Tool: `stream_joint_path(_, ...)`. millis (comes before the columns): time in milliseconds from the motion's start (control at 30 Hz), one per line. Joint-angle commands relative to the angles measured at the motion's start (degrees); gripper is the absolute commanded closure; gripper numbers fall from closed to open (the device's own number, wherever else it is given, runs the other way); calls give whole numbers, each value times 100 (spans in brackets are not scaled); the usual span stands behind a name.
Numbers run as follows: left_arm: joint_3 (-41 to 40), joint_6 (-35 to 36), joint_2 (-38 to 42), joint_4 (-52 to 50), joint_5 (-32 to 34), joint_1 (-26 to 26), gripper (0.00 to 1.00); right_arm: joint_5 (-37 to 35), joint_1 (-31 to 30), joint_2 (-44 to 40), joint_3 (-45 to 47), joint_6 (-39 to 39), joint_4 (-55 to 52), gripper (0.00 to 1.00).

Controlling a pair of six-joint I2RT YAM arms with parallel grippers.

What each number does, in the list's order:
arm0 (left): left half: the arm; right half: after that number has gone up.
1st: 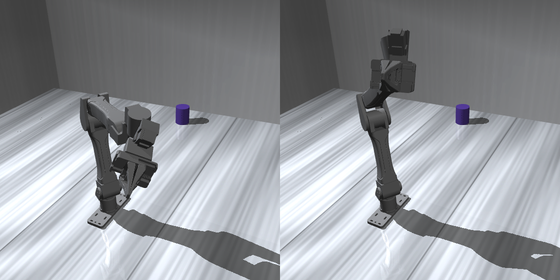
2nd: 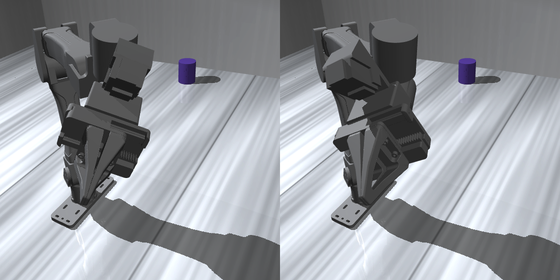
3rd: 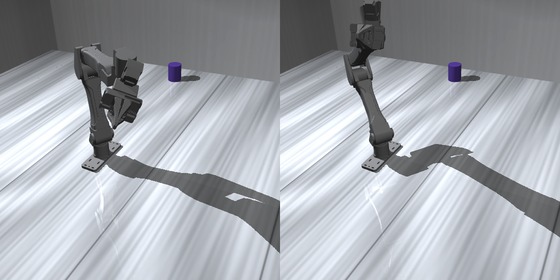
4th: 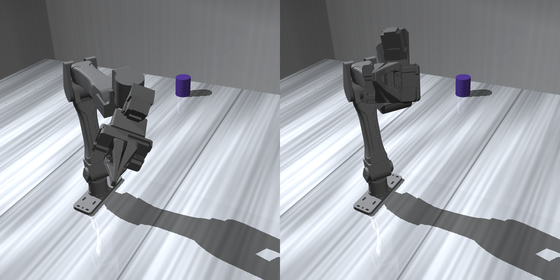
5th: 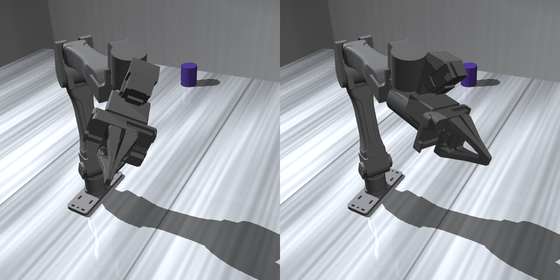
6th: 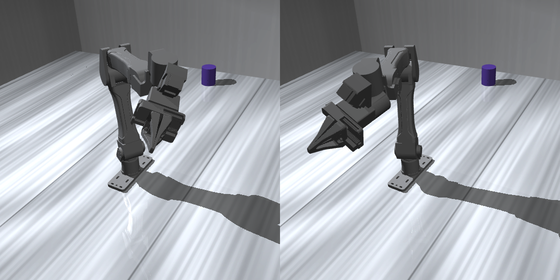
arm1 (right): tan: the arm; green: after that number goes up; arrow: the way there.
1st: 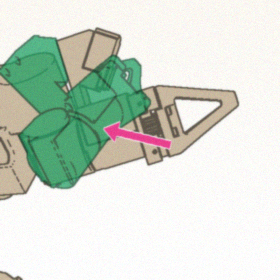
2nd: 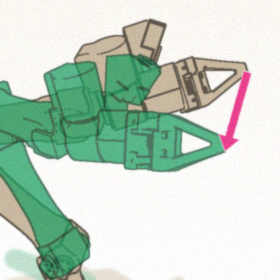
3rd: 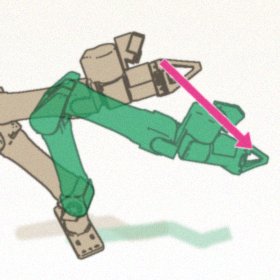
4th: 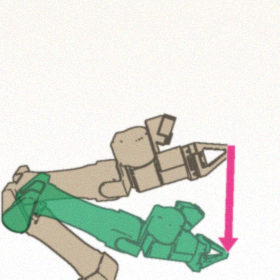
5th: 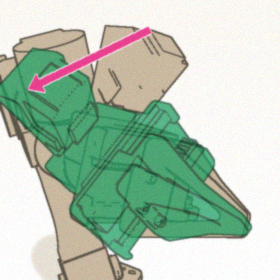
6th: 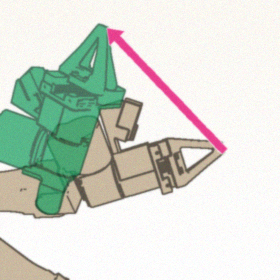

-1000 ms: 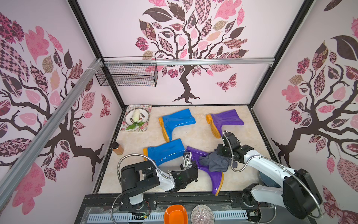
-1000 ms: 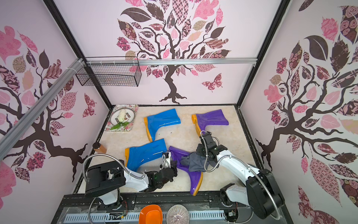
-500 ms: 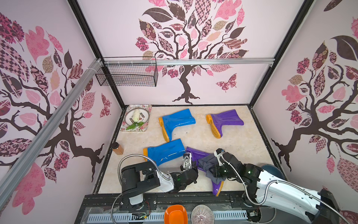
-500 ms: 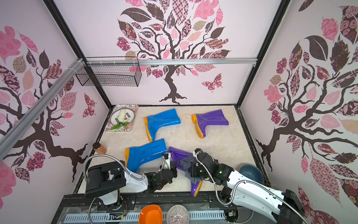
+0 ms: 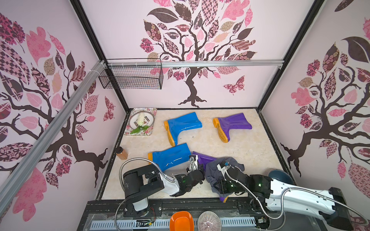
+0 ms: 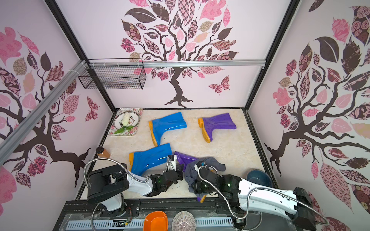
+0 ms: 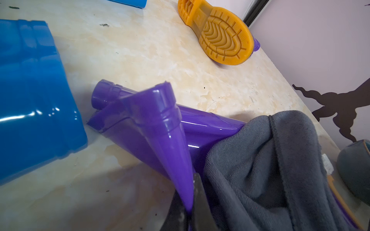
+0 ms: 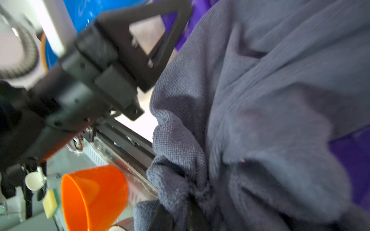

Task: Wipe the rubber boots with a cloth
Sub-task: Wipe the dirt off the rubber boot.

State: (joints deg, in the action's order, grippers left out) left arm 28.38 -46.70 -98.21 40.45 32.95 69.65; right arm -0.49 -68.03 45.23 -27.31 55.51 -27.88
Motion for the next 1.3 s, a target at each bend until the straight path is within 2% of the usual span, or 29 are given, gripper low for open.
stream_joint_path(0,194,28,-5,-133,-100,-92,100,-1190,-55,87,-289,515,-790,100)
stream_joint_path(100,62,-129,-49,-34,-118,-96,100,-1660,255,-136,-223,133,-616,100)
stream_joint_path(233,-34,-141,-35,7,-164,-33,100,-464,1935,299,-178,-774,11,100)
stream_joint_path(300,-65,-37,-10,41,-115,56,100,-97,2487,650,-217,-1045,293,100)
stream_joint_path(433,-188,114,-13,168,292,325,100,-510,3252,1260,-649,-1570,434,100)
stream_joint_path(533,-375,84,-87,369,491,451,100,-174,4129,1855,-731,-1793,850,100)
stream_joint_path(567,-456,67,-121,464,543,484,100,-97,4259,2088,-785,-1866,965,100)
stream_joint_path(600,-540,60,-153,587,596,525,100,-127,4276,2378,-914,-1969,987,100)
stream_joint_path(667,-700,86,-232,820,665,565,100,305,4168,2813,-1262,-2167,929,100)
stream_joint_path(833,-1009,314,-612,1805,697,585,100,875,2844,2936,-1435,-1861,1836,100)
stream_joint_path(933,-1097,519,-895,2546,669,591,100,1383,2383,3356,-1633,-1626,2446,100)
stream_joint_path(1000,-1060,568,-923,2604,714,619,100,1763,2382,3811,-1734,-1490,2855,100)
stream_joint_path(1100,-1009,609,-915,2535,728,655,100,1795,2413,4566,-2011,-1561,3126,100)
stream_joint_path(1200,-1042,596,-907,2525,728,664,100,1969,2739,5027,-2090,-1583,3299,100)
stream_joint_path(1267,-1069,591,-908,2522,751,673,100,1956,3072,5030,-1901,-1565,3308,100)
